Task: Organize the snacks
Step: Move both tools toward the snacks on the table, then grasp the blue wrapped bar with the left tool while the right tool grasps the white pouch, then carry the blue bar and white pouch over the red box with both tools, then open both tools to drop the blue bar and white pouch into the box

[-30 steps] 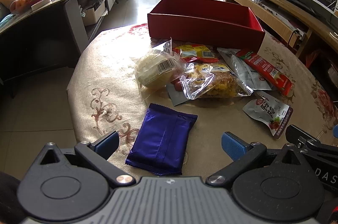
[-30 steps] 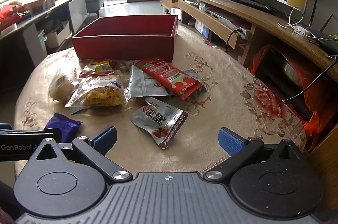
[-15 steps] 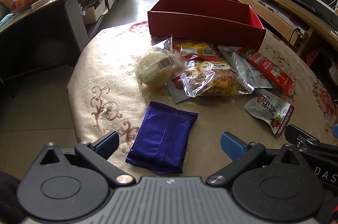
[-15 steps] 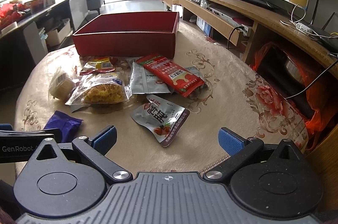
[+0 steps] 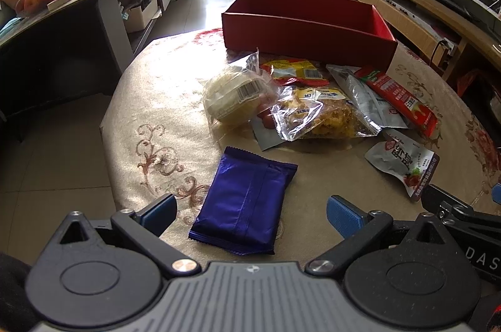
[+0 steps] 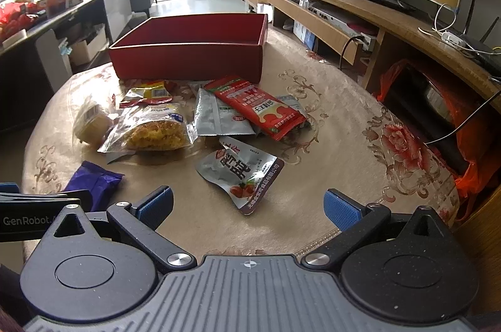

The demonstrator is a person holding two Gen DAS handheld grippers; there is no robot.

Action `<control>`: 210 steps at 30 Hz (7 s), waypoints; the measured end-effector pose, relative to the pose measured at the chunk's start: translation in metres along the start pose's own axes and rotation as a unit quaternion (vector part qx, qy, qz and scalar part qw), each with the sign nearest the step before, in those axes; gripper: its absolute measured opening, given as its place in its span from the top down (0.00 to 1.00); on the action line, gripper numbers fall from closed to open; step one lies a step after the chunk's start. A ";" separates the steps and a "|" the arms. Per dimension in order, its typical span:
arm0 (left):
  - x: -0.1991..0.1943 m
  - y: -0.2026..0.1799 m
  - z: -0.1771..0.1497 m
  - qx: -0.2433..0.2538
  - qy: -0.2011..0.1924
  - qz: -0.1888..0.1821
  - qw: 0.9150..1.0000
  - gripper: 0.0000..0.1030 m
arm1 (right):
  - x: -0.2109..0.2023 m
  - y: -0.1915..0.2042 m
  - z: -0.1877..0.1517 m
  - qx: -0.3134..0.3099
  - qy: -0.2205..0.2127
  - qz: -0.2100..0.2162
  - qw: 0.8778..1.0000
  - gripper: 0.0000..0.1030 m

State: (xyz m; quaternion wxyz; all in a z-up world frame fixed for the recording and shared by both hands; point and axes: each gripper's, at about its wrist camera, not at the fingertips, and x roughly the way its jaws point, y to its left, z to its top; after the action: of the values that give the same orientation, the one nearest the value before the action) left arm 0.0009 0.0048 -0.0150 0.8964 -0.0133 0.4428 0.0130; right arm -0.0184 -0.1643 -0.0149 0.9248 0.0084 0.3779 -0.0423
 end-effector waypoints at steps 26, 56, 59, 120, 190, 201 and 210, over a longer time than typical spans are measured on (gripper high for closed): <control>0.069 0.006 0.005 0.014 0.090 0.012 0.996 0.07 | 0.025 -0.015 0.032 -0.031 0.045 0.060 0.997 0.03; 0.074 0.004 0.018 0.015 0.110 -0.052 0.992 0.08 | 0.101 0.010 0.044 -0.220 0.151 0.128 0.955 0.46; 0.075 0.003 0.017 0.022 0.108 -0.048 0.993 0.06 | 0.096 -0.006 0.046 -0.176 0.163 0.149 0.959 0.48; 0.026 -0.024 0.070 0.032 0.060 -0.133 0.989 0.38 | 0.031 -0.006 0.077 -0.063 0.078 0.204 0.974 0.75; 0.214 -0.044 0.260 0.012 0.006 -0.035 0.999 0.40 | 0.227 0.013 0.215 0.012 0.051 0.178 0.983 0.63; 0.188 -0.034 0.262 0.001 -0.003 -0.037 0.999 0.35 | 0.211 0.010 0.222 0.008 0.028 0.170 0.985 0.47; 0.148 -0.012 0.249 -0.015 -0.010 -0.043 0.999 0.30 | 0.174 0.016 0.228 -0.009 0.007 0.173 0.985 0.42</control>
State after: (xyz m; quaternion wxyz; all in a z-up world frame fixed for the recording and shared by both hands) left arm 0.2889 0.0031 0.0187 0.9003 -0.0455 0.4325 -0.0191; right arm 0.2659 -0.1720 0.0254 0.9155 0.0655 0.3775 0.1224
